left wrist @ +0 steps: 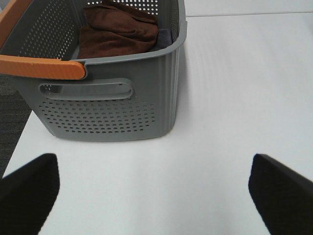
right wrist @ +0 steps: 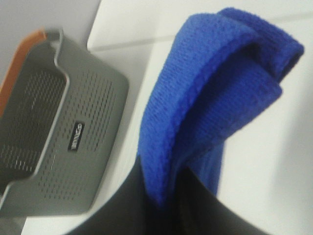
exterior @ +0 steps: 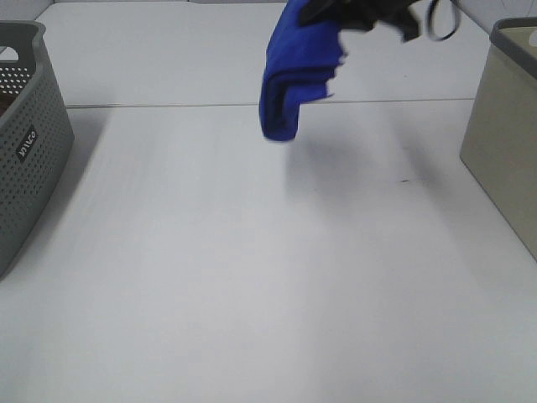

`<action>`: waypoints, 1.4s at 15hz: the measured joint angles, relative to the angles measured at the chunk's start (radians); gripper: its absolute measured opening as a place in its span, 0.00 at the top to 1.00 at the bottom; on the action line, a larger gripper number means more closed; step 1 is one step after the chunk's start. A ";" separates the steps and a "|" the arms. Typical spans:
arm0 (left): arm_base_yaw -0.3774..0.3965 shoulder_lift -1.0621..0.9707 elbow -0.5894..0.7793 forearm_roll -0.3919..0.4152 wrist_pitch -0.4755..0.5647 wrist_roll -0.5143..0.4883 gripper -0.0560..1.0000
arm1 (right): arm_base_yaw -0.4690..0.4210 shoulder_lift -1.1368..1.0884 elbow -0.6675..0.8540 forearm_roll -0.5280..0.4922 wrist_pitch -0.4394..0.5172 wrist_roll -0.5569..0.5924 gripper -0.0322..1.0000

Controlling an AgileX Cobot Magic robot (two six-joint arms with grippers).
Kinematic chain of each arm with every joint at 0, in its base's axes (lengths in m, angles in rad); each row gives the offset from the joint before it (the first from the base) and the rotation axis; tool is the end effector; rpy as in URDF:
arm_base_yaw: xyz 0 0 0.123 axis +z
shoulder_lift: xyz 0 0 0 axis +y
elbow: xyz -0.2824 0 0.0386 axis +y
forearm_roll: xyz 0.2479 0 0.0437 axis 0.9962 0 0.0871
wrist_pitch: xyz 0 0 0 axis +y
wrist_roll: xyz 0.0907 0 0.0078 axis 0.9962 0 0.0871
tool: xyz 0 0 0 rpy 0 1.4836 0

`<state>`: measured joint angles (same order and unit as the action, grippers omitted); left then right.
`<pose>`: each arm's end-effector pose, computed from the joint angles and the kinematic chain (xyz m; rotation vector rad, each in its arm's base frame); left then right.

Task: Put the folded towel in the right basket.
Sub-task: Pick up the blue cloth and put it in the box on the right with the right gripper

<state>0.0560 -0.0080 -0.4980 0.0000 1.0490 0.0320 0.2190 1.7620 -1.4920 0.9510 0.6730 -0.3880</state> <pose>-0.0054 -0.0003 0.2775 -0.0243 2.0269 0.0556 0.3863 0.1334 0.3235 -0.0629 2.2485 0.9484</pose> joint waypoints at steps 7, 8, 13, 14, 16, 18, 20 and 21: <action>0.000 0.000 0.000 0.000 0.000 0.000 0.02 | -0.730 -0.208 0.000 -0.094 0.221 -0.004 0.88; 0.000 0.000 0.000 0.000 0.000 0.000 0.02 | -0.763 -0.205 0.000 -0.134 0.230 -0.004 0.88; 0.000 0.000 0.000 0.000 0.000 0.000 0.02 | -0.773 -0.165 0.000 -0.401 0.244 0.067 0.82; 0.000 0.000 0.000 0.000 0.000 0.000 0.02 | -0.773 -0.158 0.000 -0.450 0.244 0.097 0.67; 0.000 0.000 0.000 0.000 0.000 0.000 0.02 | -0.773 -0.158 0.000 -0.510 0.244 0.130 0.24; 0.000 0.000 0.000 0.000 0.000 0.000 0.02 | -0.766 -0.158 0.000 -0.523 0.244 0.140 0.06; 0.000 0.000 0.000 0.000 0.000 0.000 0.02 | -0.692 -0.158 0.000 -0.546 0.240 0.141 0.03; 0.000 0.000 0.000 0.000 0.000 0.000 0.02 | -0.628 -0.158 0.000 -0.569 0.240 0.153 0.03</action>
<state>0.0560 -0.0080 -0.4980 0.0000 1.0490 0.0320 -0.4090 1.6040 -1.4920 0.3820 0.9130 -0.2350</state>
